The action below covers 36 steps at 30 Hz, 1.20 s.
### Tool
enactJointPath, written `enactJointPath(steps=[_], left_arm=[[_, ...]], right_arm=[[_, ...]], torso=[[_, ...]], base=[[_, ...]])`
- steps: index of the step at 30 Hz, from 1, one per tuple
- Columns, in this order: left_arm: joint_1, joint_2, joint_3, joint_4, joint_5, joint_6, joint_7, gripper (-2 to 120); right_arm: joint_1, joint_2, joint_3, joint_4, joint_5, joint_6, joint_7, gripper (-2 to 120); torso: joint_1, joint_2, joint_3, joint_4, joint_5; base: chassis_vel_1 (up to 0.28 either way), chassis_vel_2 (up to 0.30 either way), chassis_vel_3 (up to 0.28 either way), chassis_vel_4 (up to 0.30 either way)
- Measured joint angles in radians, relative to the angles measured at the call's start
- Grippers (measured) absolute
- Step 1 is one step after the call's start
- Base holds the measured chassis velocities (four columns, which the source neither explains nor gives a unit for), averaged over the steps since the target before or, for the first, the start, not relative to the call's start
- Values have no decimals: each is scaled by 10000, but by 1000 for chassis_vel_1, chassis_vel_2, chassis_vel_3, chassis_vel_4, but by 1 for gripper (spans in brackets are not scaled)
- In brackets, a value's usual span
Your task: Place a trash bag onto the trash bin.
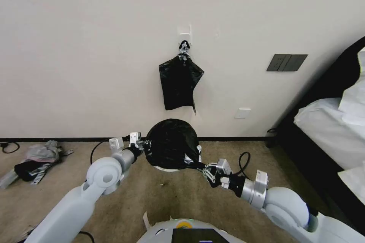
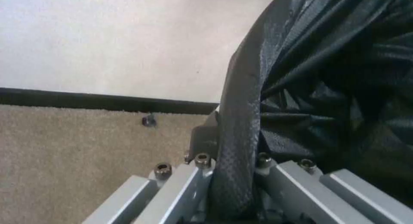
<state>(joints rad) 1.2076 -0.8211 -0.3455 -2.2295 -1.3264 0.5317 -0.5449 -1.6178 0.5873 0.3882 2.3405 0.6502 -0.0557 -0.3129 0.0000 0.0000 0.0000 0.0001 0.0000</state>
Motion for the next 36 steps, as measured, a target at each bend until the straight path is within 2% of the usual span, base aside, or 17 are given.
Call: enactJointPath(steps=[2, 4, 5, 8, 17, 21, 30, 36], left_arm=[[-59, -4, 33, -1, -112, 13, -117, 1], [-72, -2, 35, -3, -158, 15, -148, 1], [-100, 14, 36, -12, -313, 19, -240, 1], [-136, 54, 7, -90, -587, 41, -393, 1], [-49, 113, -102, -330, -764, 67, -458, 1], [-35, -33, -3, -398, -815, 66, -540, 1], [56, -356, 149, -489, -780, 49, -620, 1], [110, -454, 174, -510, -736, 19, -658, 1]], right_arm=[[-140, 55, -121, -232, -1113, 709, -249, 0], [-156, 76, -143, -293, -1339, 859, -293, 0], [-191, 152, -197, -524, -2099, 1359, -481, 0], [-176, 312, -365, -1143, -3231, 2135, -707, 0], [24, 609, -626, -1837, -3742, 2455, -715, 0], [317, 843, -1077, -1898, -4283, 2475, -714, 0], [699, 1570, -1796, -2043, -3668, 2200, -701, 0], [624, 1851, -1790, -2259, -4218, 2361, -662, 0]], torso=[[0, 0, 0, -1, 0], [0, 0, 0, -1, 0], [0, 0, 0, -1, 1], [0, 0, 0, -1, 1], [0, 0, 0, 0, 1], [0, 0, 0, 0, -2], [0, 0, 0, 0, 1], [0, 1, 0, -1, 0]], base=[[0, 0, 0, 0], [0, 0, 0, 0], [0, 0, 0, 0], [0, 0, 0, 0], [0, 0, 0, 0], [0, 0, 0, 0], [0, 0, 0, 0], [0, 0, 0, 0]])
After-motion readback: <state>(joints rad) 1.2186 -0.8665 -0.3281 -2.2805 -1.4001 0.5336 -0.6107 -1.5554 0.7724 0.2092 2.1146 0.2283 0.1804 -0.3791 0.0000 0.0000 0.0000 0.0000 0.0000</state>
